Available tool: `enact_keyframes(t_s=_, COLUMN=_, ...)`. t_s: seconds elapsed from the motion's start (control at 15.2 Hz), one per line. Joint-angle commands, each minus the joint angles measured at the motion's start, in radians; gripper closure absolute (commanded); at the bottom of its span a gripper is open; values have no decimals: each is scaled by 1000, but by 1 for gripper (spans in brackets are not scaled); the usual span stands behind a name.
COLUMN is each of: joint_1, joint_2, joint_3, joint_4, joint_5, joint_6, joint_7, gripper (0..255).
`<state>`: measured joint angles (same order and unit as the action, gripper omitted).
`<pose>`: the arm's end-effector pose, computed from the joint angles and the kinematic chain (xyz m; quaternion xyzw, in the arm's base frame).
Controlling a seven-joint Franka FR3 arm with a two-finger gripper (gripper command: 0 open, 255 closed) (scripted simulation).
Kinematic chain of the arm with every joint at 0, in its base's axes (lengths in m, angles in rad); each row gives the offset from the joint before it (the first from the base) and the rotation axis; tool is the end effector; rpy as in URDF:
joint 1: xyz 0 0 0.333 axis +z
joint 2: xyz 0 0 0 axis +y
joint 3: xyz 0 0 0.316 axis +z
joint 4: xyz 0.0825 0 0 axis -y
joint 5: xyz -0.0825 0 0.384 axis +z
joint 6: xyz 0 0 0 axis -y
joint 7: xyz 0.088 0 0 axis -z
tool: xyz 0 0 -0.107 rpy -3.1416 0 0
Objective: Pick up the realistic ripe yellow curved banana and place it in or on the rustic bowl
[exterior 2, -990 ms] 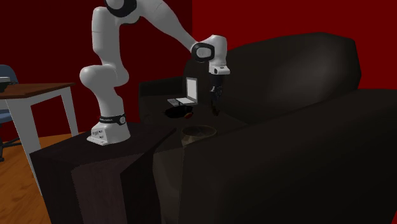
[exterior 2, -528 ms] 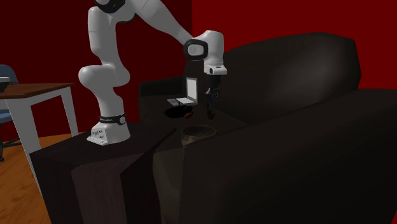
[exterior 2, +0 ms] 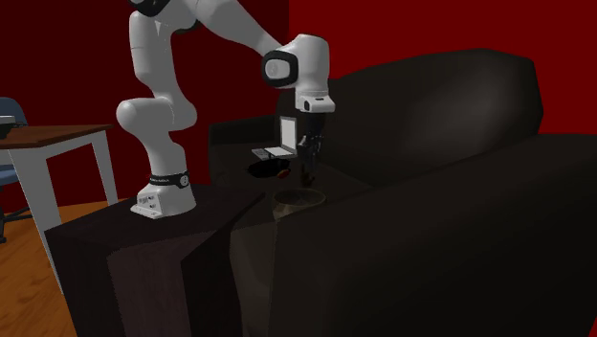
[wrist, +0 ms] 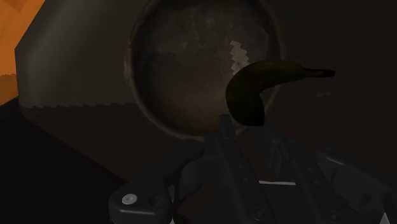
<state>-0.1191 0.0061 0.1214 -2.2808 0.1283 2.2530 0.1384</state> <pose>0.5127 0.0047 0.3489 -0.9927 0.1090 0.0203 0.0481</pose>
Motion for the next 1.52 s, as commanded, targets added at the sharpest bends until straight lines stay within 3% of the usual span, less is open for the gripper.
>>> enact_keyframes(t_s=0.0, joint_1=-28, joint_2=-5, joint_3=-28, joint_4=0, joint_5=-2, joint_6=-10, joint_7=-56, gripper=255)
enact_keyframes(t_s=0.13, joint_1=-59, joint_2=-1, joint_3=-59, joint_4=8, joint_5=-7, joint_6=-20, joint_7=-114, gripper=255)
enact_keyframes(t_s=1.06, joint_1=-56, joint_2=130, joint_3=-56, joint_4=-46, joint_5=4, joint_6=164, joint_7=-133, gripper=255)
enact_keyframes(t_s=1.45, joint_1=-56, joint_2=134, joint_3=-56, joint_4=-47, joint_5=4, joint_6=169, joint_7=-134, gripper=255)
